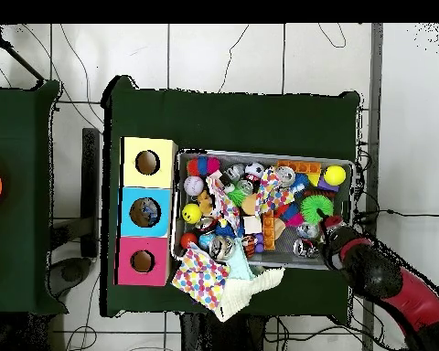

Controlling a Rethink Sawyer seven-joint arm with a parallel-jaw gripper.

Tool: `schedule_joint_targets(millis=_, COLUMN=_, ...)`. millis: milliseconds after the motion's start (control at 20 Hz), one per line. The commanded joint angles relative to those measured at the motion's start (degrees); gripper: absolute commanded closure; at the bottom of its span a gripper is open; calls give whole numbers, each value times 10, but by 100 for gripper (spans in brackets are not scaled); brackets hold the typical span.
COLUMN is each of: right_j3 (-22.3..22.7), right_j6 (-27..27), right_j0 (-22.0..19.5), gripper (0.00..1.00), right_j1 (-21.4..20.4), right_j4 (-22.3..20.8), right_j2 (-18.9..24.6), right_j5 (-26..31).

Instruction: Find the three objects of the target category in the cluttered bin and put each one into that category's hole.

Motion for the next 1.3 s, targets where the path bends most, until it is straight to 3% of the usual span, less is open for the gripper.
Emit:
schedule_joint_targets(millis=50, right_j3=32, right_j6=-8, right_j0=15, gripper=0, right_j1=-7, right_j4=-38, right_j2=-11, right_j5=7)
schedule_joint_targets(millis=650, right_j3=57, right_j6=5, right_j0=19, gripper=0, right_j1=-4, right_j4=-39, right_j2=-25, right_j5=-16)
schedule_joint_targets(millis=1300, right_j3=26, right_j6=0, right_j0=20, gripper=0, right_j1=22, right_j4=-44, right_j2=-8, right_j5=-23)
